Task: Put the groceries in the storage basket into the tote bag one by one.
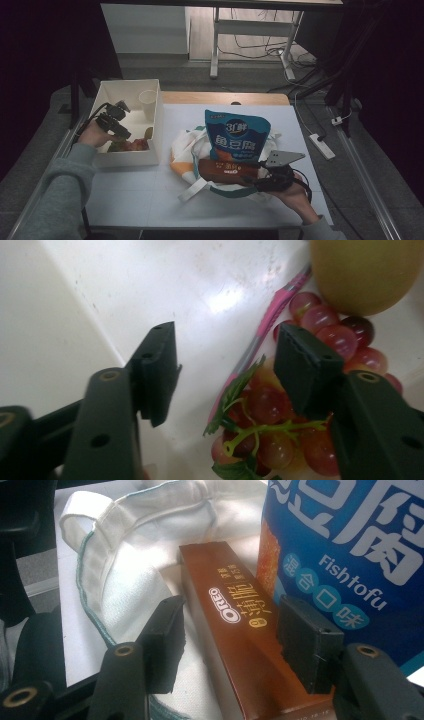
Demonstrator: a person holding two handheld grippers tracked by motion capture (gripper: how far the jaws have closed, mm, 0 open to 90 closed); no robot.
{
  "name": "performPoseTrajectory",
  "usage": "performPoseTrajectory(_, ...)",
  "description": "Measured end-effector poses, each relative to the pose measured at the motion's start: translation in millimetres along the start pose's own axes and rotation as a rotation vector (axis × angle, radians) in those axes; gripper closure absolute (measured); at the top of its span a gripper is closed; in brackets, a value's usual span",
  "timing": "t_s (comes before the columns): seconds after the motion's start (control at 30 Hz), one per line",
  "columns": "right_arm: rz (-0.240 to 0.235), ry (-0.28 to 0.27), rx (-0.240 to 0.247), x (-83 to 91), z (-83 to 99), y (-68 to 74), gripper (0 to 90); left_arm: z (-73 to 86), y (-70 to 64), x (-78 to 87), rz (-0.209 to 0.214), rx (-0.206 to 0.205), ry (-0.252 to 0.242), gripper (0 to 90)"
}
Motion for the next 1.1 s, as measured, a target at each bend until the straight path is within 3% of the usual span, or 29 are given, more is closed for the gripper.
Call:
performPoseTrajectory(0.3, 0.001, -0.001, 0.003, 0.3, -0.5, 0.2, 44.6, 1.0, 0.3, -5.9, 0.021, -0.003, 0.071, 57.9)
performPoseTrajectory(0.47, 0.001, 0.003, 0.005, 0.0, 0.3, 0.3, 44.6, 1.1, -1.1, -9.8, 0.020, -0.015, 0.104, 84.5)
performPoseTrajectory(0.57, 0.004, 0.001, 0.004, 0.7, 0.3, -0.4, 44.6, 1.4, -2.0, -8.0, 0.027, -0.030, 0.098, 89.0)
performPoseTrajectory(0.77, 0.008, 0.003, 0.003, 0.2, 1.3, -1.4, 44.6, 3.9, 2.1, 12.7, 0.056, -0.009, -0.023, 89.4)
performPoseTrajectory(0.9, 0.010, 0.004, 0.002, -0.2, 1.5, -1.7, 44.6, 7.9, 6.8, 31.7, 0.094, 0.026, -0.146, 89.5)
performPoseTrajectory(1.1, 0.013, 0.003, 0.003, -0.5, 1.6, -2.0, 44.6, 12.6, 7.3, 53.7, 0.128, 0.045, -0.288, 89.6)
Point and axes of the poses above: each handheld gripper's, and its own axes: x roughly backward along the jaws, z roughly out of its underside, y roughly to its left, the point moved 2 cm from there along -x, roughly forward along the jaws, and after that the axes turned 9 degrees about -y, right-handed, at the moved point
